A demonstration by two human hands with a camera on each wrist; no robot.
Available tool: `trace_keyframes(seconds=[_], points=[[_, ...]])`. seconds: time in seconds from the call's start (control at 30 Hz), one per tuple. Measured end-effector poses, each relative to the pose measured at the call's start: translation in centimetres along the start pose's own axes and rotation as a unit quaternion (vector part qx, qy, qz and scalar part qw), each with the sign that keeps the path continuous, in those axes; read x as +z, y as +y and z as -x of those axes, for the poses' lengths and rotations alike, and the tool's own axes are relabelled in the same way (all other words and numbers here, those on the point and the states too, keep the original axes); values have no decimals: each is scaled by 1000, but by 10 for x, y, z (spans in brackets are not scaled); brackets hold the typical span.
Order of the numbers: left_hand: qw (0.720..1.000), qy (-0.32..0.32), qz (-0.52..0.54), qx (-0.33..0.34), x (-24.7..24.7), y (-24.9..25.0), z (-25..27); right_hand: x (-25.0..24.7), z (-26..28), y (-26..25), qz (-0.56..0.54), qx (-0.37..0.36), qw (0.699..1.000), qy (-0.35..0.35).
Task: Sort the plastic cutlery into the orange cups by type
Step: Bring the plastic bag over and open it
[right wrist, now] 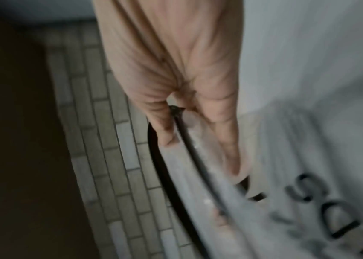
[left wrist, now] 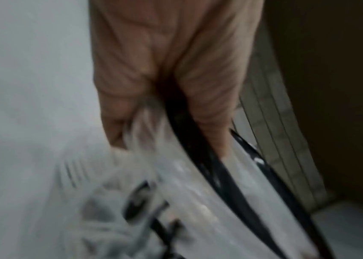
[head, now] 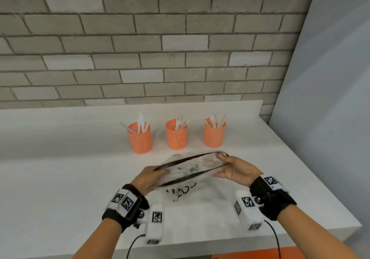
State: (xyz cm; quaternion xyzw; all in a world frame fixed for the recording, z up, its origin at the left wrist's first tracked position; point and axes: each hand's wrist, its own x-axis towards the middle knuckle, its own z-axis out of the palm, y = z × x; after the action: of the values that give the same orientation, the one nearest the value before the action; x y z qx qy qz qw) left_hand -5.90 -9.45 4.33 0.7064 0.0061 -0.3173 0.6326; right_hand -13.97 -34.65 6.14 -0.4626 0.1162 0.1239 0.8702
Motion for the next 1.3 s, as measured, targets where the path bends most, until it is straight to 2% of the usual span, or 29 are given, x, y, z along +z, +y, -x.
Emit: trace_keyframes(seconds=[0.03, 0.13, 0.2, 0.27, 0.33, 0.4, 0.5, 0.57, 0.6, 0.63, 0.7, 0.73, 0.77, 0.8, 0.87, 0.93, 1.0, 1.07, 1.13, 1.2, 1.23, 1.3], points=[[998, -23, -50, 2, 0, -5, 0, 1, -3, -4, -55, -17, 998, 0], [987, -126, -103, -19, -7, -14, 7, 7, -19, -1, -94, -21, 992, 76], [989, -134, -50, -36, -7, -11, 13, 2, -34, 10, -117, -8, 986, 120], [992, -86, 77, -51, -15, -7, 6, -1, -40, 18, -87, 10, 988, 124], [973, -48, 206, -97, -24, -1, -4, -3, -38, 22, -5, 31, 994, 106], [945, -20, 300, -129, -26, -1, -15, -2, -31, 27, 127, 68, 986, 79], [925, -2, 362, -116, -17, -1, -21, -2, -29, 37, 352, 89, 931, 41], [912, 0, 392, -121, -8, -3, -27, 2, -29, 39, 398, 86, 913, 27], [924, 7, 367, -106, -6, -6, -32, 4, -28, 37, 393, 85, 915, 30], [937, -16, 339, -88, -3, -7, -30, -3, -31, 36, 352, 90, 931, 37], [942, -100, 311, -74, -6, -16, -35, -13, -36, 29, 181, 68, 978, 81], [956, -119, 261, -66, -6, -16, -33, -17, -38, 24, 78, 54, 991, 98], [982, -103, 153, -42, -8, -15, -33, -23, -42, 21, 1, 46, 992, 116], [995, -90, 30, -5, -9, -13, -31, -23, -42, 20, -49, 46, 989, 132], [988, -78, -132, 20, -10, -12, -31, -21, -42, 20, -72, 36, 989, 128], [979, -34, -200, 28, -11, -12, -37, -19, -45, 27, -65, 10, 991, 117], [980, 20, -198, 19, -10, -10, -39, -19, -47, 35, -55, 5, 994, 94], [995, 17, -89, -37, -10, -11, -41, -18, -48, 37, -58, -2, 993, 105], [996, -8, 39, -86, -9, -3, -32, -23, -50, 35, -22, 2, 996, 92], [991, -14, 80, -107, -10, -2, -28, -24, -45, 34, 54, 17, 995, 83], [990, -4, 85, -114, -9, 0, -25, -24, -43, 35, 102, 21, 989, 100], [993, 40, 61, -94, -8, -2, -25, -21, -37, 38, 251, 10, 954, 166]])
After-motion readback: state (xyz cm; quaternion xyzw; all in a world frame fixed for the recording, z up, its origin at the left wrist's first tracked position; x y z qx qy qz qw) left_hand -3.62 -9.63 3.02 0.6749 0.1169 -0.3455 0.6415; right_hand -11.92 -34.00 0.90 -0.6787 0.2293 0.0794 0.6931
